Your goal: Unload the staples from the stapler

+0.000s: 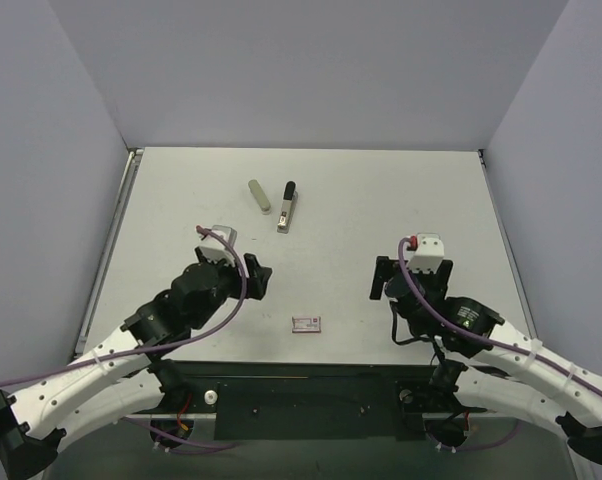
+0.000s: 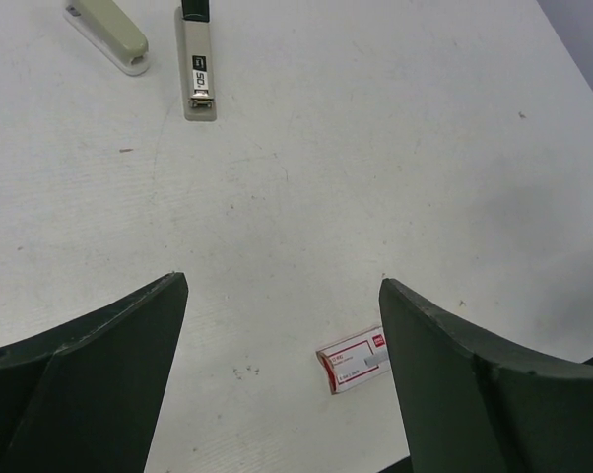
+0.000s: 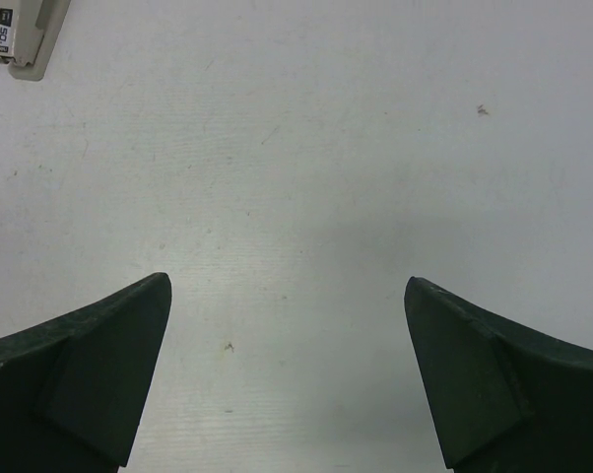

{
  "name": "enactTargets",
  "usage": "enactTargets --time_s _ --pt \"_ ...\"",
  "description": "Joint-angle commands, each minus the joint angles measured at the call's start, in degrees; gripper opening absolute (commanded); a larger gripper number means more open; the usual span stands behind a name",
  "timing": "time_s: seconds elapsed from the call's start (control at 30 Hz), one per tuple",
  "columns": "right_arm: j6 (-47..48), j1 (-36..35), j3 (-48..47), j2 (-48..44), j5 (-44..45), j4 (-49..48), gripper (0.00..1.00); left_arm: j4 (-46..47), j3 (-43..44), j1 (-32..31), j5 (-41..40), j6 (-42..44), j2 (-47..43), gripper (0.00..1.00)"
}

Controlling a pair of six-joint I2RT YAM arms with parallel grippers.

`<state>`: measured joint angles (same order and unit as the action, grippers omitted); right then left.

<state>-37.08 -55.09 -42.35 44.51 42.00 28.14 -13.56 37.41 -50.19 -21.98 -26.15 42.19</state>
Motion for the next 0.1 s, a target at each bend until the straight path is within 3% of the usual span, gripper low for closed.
enactTargets --time_s 0.0,0.07 --pt "3.3 0.7 -2.7 -1.9 0.4 2.4 1.0 1.9 2.3 0.0 -1.8 2.1 -0.3 0.9" --pt "2.5 0.6 -4.1 -1.3 3.0 4.4 1.0 4.1 1.4 -0.1 -1.2 2.5 0.4 0.9"
